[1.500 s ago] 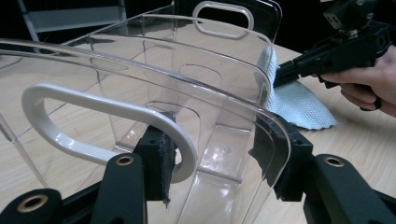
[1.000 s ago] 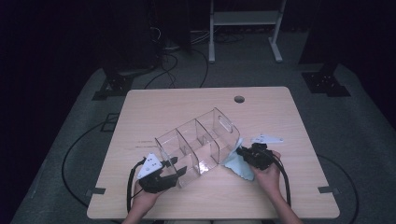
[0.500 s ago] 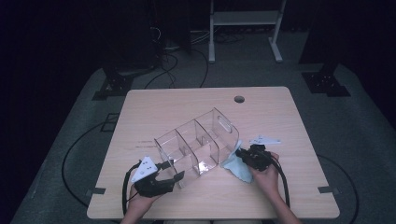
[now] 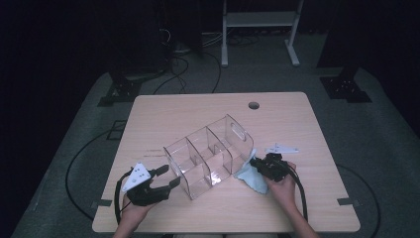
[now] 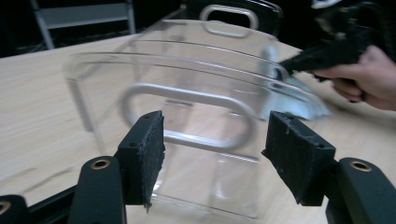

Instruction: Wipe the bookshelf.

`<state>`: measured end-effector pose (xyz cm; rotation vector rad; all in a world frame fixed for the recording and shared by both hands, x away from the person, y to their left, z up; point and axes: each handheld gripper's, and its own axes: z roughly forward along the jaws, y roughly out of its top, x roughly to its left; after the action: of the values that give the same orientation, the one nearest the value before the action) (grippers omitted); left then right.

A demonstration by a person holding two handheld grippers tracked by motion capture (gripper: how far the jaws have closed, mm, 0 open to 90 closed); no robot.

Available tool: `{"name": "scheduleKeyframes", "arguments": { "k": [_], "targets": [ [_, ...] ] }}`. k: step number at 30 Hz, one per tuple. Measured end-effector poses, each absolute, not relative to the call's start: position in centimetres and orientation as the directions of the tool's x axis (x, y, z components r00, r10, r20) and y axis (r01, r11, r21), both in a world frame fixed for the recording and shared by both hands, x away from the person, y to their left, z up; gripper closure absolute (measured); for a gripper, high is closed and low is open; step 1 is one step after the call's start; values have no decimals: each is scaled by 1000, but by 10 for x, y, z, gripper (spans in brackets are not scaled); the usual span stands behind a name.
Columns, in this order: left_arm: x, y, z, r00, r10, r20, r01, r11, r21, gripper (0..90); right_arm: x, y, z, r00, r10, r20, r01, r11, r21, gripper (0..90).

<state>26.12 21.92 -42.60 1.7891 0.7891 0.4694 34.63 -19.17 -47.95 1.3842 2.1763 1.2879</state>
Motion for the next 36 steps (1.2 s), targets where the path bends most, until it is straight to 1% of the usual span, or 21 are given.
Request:
{"name": "scheduleKeyframes", "arguments": {
  "k": [6,8,16,18,20,22,26,29,31,35,36],
  "targets": [
    [281,234,-428,655,754,-46,298,-202,933,335,347,-193,-480,-513,827,230,599,154,786,825],
    [287,236,-430,654,755,-45,306,-209,929,324,348,-193,-480,-511,827,233,602,151,784,825],
    [311,234,-433,651,759,-13,295,-237,926,257,350,-196,-481,-503,832,236,607,146,781,825],
    [316,232,-434,637,771,0,295,-243,924,217,351,-197,-482,-498,831,248,615,137,776,825],
    [321,230,-435,636,772,-1,299,-245,922,212,351,-198,-482,-499,829,253,615,133,777,825],
    [324,228,-436,644,765,-3,298,-247,922,232,351,-198,-479,-506,826,246,607,138,783,826],
    [327,223,-438,654,757,1,287,-249,925,387,347,-197,-462,-528,824,207,556,150,818,826],
    [327,222,-439,635,773,-1,290,-237,927,465,345,-197,-453,-539,822,186,527,156,836,827],
    [324,221,-440,631,776,-1,289,-233,929,477,346,-197,-456,-536,822,190,534,157,831,827],
    [317,216,-440,636,772,4,278,-234,932,478,350,-197,-475,-529,823,206,582,175,794,827],
    [316,216,-441,638,770,2,279,-233,932,478,351,-199,-475,-525,822,221,587,162,793,826]
  ]
}}
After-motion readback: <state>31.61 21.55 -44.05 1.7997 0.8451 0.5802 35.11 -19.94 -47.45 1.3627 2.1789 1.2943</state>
